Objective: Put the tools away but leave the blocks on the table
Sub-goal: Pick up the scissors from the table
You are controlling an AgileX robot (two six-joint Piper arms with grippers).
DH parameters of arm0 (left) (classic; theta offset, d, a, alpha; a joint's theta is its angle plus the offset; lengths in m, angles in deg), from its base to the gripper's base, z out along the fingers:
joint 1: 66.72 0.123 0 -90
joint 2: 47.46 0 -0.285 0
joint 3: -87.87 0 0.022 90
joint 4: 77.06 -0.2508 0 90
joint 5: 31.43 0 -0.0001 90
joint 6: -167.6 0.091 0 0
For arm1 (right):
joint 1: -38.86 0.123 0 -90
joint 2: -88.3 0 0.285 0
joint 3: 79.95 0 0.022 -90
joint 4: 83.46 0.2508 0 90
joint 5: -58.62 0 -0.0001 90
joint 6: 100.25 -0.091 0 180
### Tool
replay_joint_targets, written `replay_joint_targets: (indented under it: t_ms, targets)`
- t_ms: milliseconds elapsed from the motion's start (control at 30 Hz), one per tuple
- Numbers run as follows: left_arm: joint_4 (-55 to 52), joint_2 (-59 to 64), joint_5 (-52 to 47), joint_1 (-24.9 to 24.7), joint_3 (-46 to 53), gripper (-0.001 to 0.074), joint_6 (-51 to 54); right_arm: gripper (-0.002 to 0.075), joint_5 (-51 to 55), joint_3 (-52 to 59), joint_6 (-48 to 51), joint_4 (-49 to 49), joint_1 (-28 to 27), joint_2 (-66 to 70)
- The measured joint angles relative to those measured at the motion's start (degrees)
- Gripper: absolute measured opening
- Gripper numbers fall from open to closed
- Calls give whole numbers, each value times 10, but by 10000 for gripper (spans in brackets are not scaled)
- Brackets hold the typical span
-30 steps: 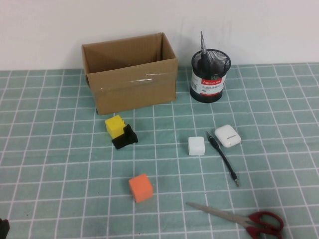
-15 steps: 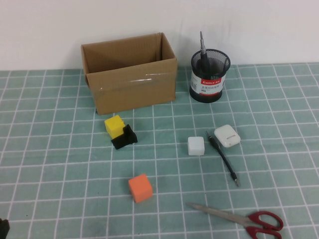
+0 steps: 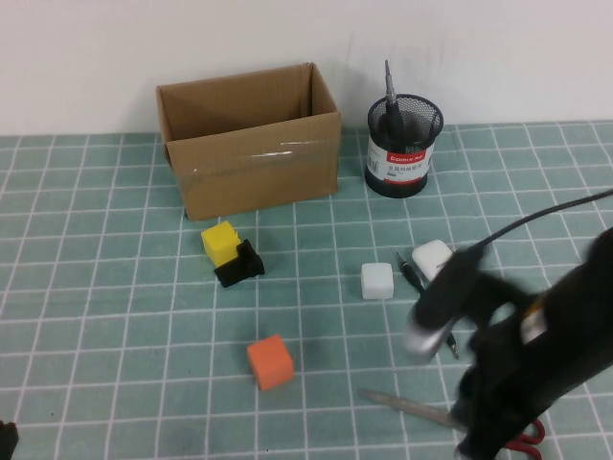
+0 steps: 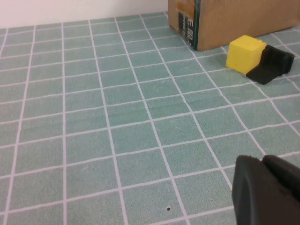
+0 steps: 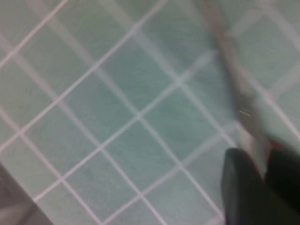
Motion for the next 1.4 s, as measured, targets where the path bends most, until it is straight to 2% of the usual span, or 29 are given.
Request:
replay_joint_targets:
  t_ms: [167,300,667,933,1400]
  targets:
    - [0,0,0,0,0,-1,0,230,-20,-1,44,-15,57,60]
    - [0,0,0,0,0,-1,0,285,-28,-3,58,-43,62,93]
    - [0,0,0,0,0,-1,0,298,-71,-8,69,-106,62,138]
    - [0,0,0,0,0,-1,0,298,-57,-58,67,-125,62,178]
    - [0,0,0,0,0,-1,0,298,-45,-62,41,-154,62,214]
